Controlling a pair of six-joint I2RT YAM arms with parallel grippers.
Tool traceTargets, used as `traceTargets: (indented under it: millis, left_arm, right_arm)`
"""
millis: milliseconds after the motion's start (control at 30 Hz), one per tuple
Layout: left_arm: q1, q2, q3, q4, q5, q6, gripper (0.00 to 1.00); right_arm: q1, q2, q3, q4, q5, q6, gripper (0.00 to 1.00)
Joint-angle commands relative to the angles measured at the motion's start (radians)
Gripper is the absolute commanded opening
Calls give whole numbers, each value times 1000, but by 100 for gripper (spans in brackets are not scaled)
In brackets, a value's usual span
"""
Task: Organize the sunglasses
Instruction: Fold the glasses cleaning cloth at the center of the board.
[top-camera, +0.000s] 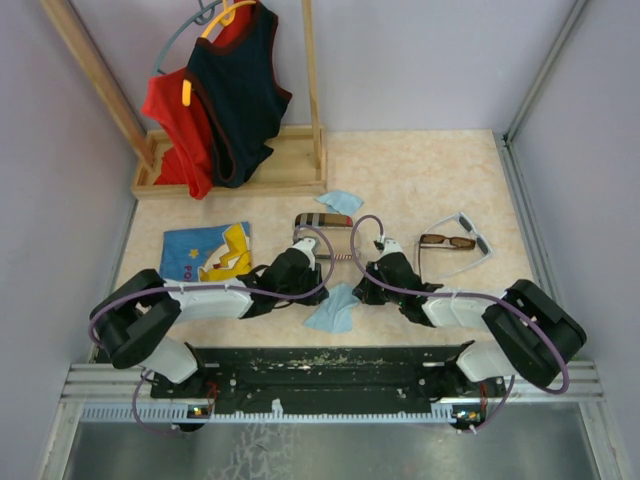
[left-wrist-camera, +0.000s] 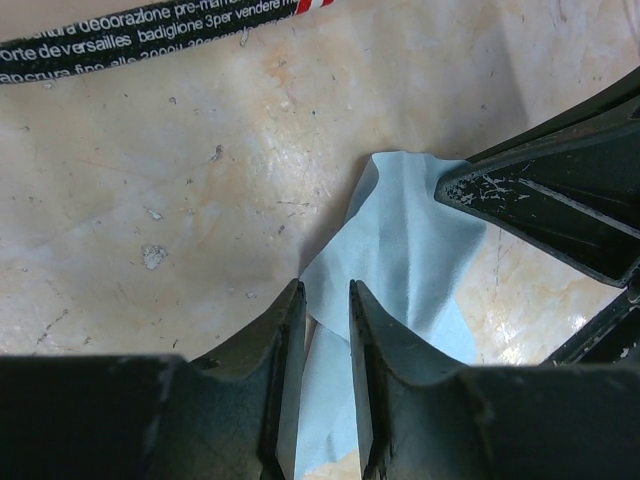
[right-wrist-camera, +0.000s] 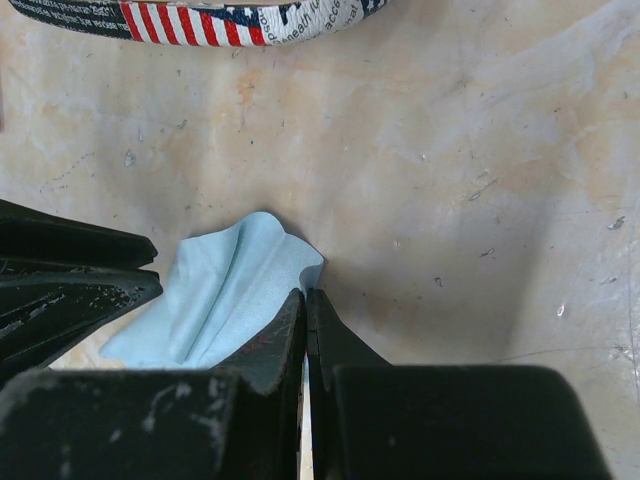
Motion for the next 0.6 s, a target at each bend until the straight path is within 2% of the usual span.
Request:
traceTargets:
  millis: [0, 267, 567]
  left_arm:
    - [-5, 15, 2, 2, -2, 5, 31]
    - [-5, 40, 1, 20, 13, 4, 25]
    - [-5, 32, -3, 26, 13, 2, 10]
  right_arm:
    - [2, 18, 19, -16, 3, -3, 0]
    - [2, 20, 19, -12, -1, -1, 0]
    - [2, 19, 20, -14, -3, -2, 0]
